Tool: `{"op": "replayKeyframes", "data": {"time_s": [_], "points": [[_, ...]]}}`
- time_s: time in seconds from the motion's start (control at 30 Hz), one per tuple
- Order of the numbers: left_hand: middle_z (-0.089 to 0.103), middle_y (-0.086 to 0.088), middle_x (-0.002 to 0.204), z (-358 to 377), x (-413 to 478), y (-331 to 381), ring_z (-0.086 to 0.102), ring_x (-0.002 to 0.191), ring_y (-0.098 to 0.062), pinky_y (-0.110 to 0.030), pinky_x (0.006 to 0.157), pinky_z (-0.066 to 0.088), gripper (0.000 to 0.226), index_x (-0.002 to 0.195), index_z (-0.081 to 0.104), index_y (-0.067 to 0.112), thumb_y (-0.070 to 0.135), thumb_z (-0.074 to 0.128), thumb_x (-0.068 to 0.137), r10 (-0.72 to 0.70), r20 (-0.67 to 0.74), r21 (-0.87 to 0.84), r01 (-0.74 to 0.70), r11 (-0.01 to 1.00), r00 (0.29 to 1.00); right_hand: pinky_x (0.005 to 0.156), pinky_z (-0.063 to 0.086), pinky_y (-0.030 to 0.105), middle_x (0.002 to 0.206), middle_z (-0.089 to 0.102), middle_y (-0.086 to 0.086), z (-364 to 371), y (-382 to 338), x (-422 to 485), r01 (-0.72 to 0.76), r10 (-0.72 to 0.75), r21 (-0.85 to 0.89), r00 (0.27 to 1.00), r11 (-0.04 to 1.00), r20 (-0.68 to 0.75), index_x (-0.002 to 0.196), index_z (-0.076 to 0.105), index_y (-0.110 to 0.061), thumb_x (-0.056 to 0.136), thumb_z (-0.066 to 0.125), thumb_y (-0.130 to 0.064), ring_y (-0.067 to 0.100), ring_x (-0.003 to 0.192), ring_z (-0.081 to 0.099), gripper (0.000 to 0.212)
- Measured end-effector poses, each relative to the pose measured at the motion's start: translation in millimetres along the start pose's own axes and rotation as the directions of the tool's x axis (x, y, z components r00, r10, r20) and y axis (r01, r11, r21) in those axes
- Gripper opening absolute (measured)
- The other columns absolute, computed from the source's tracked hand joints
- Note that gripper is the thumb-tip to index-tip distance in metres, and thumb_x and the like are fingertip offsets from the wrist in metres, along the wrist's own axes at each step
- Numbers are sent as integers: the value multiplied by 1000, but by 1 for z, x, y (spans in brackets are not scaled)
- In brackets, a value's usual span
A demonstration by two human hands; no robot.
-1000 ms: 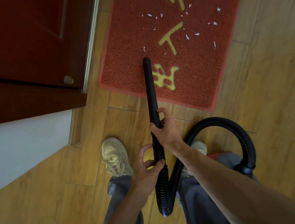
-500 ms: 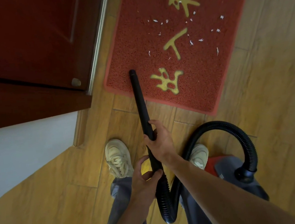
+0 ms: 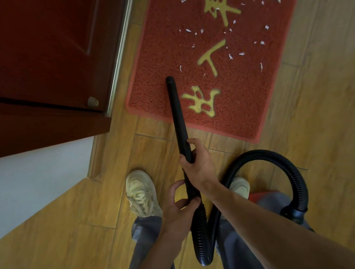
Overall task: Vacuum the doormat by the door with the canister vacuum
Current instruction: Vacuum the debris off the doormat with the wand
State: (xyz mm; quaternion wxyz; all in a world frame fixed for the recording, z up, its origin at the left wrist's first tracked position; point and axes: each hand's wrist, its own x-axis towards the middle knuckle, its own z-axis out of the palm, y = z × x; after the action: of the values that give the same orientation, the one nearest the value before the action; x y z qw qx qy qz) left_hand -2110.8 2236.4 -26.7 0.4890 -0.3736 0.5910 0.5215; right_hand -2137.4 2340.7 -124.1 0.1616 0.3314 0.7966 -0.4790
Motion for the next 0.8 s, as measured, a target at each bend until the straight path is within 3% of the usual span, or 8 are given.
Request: {"op": "replayKeyframes", "data": {"time_s": [0.13,0.27,0.5,0.67,0.8], "points": [[74,-10,83,0,6,9,72,82,-24,-53,82,59,45,115,56,48,15,70,87,40,20,44,-41,998,999,64,55,31,93,63,4,-3,-3,12,37,-37,9,999,999,-37,128,47,-26,89,63,-28,17,77,63,43],[72,-8,74,2,11,13,69,71,-19,-52,80,58,43,116,56,42,11,67,89,34,30,42,-35,999,999,63,53,37,94,64,7,-5,-2,21,21,-21,-15,1000,1000,-5,122,47,-22,88,64,-23,20,75,63,38],[74,-5,78,4,15,18,70,74,-15,-53,85,57,44,115,55,48,15,68,89,50,48,81,-54,995,998,65,57,45,92,63,5,-11,-1,25,2,-2,11,1000,1000,-20,122,46,-24,88,63,-24,22,75,64,38],[76,-4,84,9,17,19,72,82,-17,-51,87,58,44,112,54,53,19,69,89,53,61,127,-61,990,997,61,52,30,87,63,2,-17,-1,23,36,-34,32,996,999,-81,124,50,-19,89,64,-21,18,74,62,38],[74,-3,78,11,17,16,73,80,-20,-53,87,57,45,114,54,50,17,70,88,37,78,147,-48,988,996,53,49,28,81,64,6,-24,4,21,-13,15,46,999,999,-36,121,48,-17,89,65,-17,20,65,62,36]]}}
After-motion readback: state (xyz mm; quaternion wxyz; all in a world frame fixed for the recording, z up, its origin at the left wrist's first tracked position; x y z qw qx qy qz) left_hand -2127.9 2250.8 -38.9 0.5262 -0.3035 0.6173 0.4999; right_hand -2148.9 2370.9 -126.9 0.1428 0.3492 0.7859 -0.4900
